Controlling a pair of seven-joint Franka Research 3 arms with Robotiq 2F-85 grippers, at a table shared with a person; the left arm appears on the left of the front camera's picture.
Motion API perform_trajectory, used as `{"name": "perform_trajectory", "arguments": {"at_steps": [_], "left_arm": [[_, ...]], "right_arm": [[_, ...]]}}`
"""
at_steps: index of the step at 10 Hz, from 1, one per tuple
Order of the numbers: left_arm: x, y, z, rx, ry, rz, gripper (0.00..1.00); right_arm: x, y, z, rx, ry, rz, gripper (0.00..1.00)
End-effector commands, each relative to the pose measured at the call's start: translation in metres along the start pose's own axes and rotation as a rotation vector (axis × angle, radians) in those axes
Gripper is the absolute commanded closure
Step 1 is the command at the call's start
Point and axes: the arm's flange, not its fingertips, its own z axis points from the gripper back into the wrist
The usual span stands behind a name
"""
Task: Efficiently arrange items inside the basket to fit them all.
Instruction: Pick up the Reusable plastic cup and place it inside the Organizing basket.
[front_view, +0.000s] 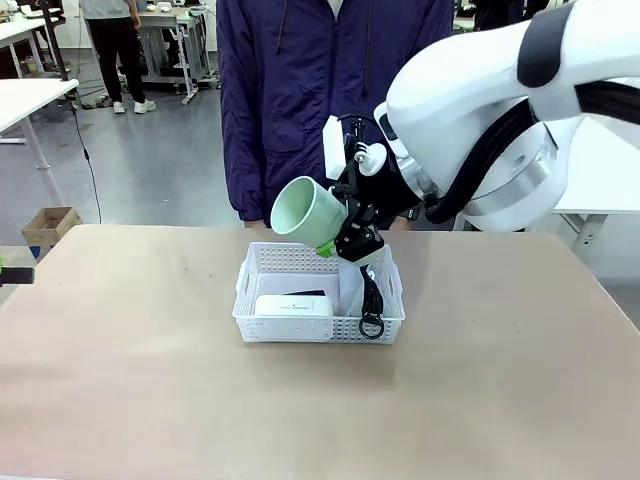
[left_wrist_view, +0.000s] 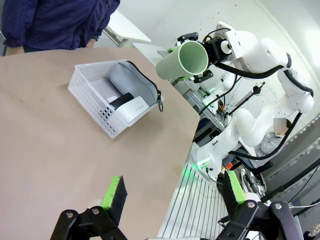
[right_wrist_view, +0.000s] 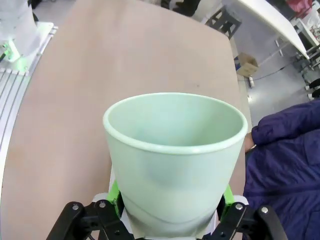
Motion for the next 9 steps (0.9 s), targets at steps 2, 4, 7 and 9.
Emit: {"name": "perform_trajectory", "arguments": {"at_steps": [2,4,7,9], "left_arm": [[0.0,-0.004,0.0,-0.003,-0.003,0.0,0.0],[0.0,-0.004,0.0,-0.003,-0.003,0.0,0.0],[0.0,-0.004,0.0,-0.003,-0.003,0.0,0.0],[0.0,-0.004,0.0,-0.003,-0.003,0.0,0.0]], "right_arm": [[0.0,0.0,0.0,0.0,0.0,0.0,0.14],[0.011,-0.022,-0.036,0.096,0.021,0.058,0.14],[0.011,-0.056,-0.093,0.185,0.059,-0.115,0.14],[0.016,-0.073,-0.122,0.154,0.169,-0.188,0.14]]}}
